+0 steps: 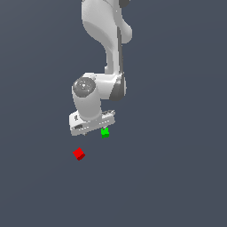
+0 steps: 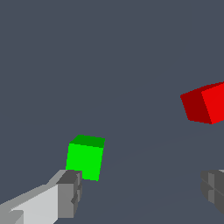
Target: Stack the red cube on top of the green cube.
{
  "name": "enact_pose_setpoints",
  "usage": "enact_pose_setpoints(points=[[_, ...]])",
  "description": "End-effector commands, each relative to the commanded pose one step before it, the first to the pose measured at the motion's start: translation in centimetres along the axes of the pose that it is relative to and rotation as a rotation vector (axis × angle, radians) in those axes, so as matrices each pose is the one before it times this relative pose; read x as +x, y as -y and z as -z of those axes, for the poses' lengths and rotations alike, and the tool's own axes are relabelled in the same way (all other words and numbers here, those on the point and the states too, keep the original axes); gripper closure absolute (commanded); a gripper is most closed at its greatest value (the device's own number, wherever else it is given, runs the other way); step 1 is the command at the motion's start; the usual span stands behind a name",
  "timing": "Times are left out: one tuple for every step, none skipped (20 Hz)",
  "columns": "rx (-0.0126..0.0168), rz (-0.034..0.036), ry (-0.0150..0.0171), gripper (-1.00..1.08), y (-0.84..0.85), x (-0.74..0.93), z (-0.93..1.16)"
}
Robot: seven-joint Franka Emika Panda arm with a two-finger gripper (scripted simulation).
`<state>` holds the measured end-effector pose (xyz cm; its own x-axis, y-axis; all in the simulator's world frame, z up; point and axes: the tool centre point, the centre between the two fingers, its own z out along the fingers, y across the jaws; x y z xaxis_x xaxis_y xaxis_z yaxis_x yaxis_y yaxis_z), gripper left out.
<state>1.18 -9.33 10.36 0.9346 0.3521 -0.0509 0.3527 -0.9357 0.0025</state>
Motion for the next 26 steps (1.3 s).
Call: enact_pose_setpoints(points=[[-0.00114, 0.04875, -0.00694, -0.92, -1.552, 0.406, -0.450], [-0.00039, 0.01925, -0.00274, -0.92, -0.628, 0.167, -0.180], [-0.00039, 0.01945, -0.00277, -0.92, -0.633, 0.171, -0.181], [-0.00039, 0.01963, -0.00280, -0.92, -0.639, 0.175, -0.182], [-0.00038, 0.01984, -0.00283, -0.92, -0.645, 0.180, -0.184], [-0.00038, 0.01993, -0.00285, -0.92, -0.648, 0.184, -0.184], [-0.00036, 0.01928, -0.00275, -0.92, -0.625, 0.181, -0.177], [-0.00034, 0.01842, -0.00263, -0.92, -0.597, 0.175, -0.169], [-0.00032, 0.01755, -0.00250, -0.92, -0.568, 0.169, -0.160], [-0.00030, 0.01666, -0.00237, -0.92, -0.538, 0.164, -0.151], [-0.00028, 0.01575, -0.00223, -0.92, -0.507, 0.159, -0.142], [-0.00026, 0.01480, -0.00209, -0.92, -0.476, 0.152, -0.133], [-0.00024, 0.01380, -0.00194, -0.92, -0.444, 0.143, -0.124], [-0.00022, 0.01279, -0.00180, -0.92, -0.411, 0.134, -0.114], [-0.00020, 0.01181, -0.00165, -0.92, -0.378, 0.127, -0.105], [-0.00018, 0.01080, -0.00150, -0.92, -0.346, 0.119, -0.095], [-0.00015, 0.00981, -0.00135, -0.92, -0.312, 0.113, -0.085], [-0.00013, 0.00881, -0.00120, -0.92, -0.282, 0.104, -0.076], [-0.00012, 0.00796, -0.00108, -0.92, -0.253, 0.097, -0.068], [-0.00011, 0.00714, -0.00097, -0.92, -0.226, 0.088, -0.061], [-0.00009, 0.00635, -0.00086, -0.92, -0.202, 0.078, -0.054], [-0.00008, 0.00560, -0.00075, -0.92, -0.177, 0.071, -0.047], [-0.00007, 0.00484, -0.00065, -0.92, -0.154, 0.062, -0.041], [-0.00006, 0.00411, -0.00054, -0.92, -0.131, 0.054, -0.035], [-0.00004, 0.00342, -0.00045, -0.92, -0.107, 0.048, -0.028], [-0.00003, 0.00265, -0.00034, -0.92, -0.087, 0.038, -0.022]])
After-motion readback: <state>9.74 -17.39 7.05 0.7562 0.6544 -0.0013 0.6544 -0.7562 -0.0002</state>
